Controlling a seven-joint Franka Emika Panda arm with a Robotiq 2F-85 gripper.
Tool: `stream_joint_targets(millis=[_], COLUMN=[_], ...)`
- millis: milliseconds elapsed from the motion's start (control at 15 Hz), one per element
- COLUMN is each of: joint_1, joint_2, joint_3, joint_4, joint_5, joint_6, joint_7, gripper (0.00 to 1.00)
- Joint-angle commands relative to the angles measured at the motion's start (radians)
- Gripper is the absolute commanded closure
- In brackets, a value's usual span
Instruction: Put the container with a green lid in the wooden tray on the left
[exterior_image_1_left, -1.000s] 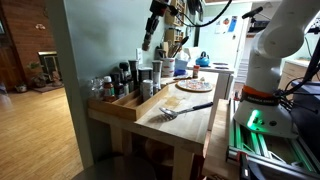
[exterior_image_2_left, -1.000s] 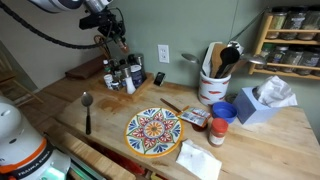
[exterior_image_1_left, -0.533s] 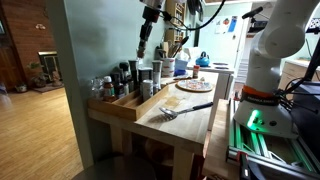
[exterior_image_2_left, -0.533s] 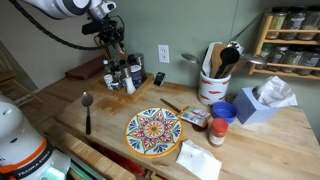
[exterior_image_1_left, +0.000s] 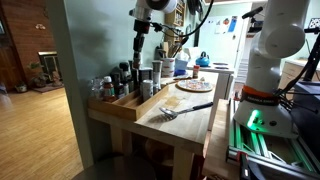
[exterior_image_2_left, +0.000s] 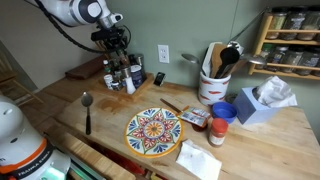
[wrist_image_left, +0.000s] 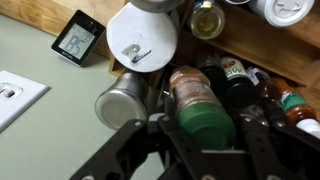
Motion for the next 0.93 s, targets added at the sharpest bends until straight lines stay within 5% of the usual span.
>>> stream_joint_targets(millis=[0, 867], joint_1=[-0.005, -0.029], joint_2=[0.080, 0.235], joint_3=[0.004, 0.013], joint_4=[0.072, 0.155], joint_5=[-0.025, 0.028], joint_6=[-0.057, -0.060], joint_7=[-0.024, -0.113], gripper=[0.79, 0.79])
